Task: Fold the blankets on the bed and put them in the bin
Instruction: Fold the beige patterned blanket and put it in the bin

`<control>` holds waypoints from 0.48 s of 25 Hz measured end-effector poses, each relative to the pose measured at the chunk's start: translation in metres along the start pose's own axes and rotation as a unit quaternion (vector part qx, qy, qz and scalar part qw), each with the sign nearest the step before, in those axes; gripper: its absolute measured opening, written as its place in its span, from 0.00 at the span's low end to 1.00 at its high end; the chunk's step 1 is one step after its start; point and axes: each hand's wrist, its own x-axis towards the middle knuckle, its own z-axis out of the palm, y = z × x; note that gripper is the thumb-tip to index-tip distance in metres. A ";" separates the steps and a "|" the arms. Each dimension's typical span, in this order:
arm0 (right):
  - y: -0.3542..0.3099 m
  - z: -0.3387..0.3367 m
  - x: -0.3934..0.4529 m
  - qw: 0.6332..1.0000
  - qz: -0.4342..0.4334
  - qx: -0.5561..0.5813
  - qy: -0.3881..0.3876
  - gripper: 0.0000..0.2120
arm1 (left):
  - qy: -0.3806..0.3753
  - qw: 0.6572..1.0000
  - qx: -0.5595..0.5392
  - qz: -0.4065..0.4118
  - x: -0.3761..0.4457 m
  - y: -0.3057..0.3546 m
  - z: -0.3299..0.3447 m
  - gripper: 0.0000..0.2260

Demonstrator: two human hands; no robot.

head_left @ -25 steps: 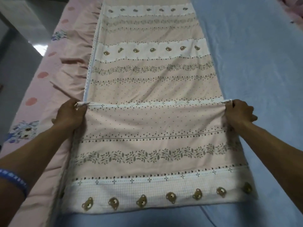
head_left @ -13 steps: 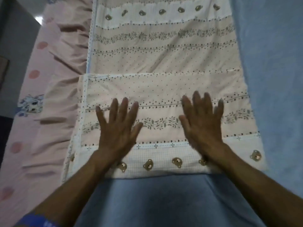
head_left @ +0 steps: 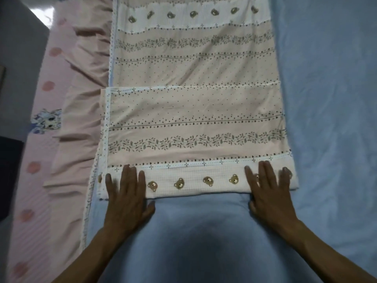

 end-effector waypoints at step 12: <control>0.060 -0.042 -0.018 0.988 -0.013 -0.095 0.124 0.20 | 0.127 0.988 0.089 0.001 -0.005 -0.023 -0.060 0.06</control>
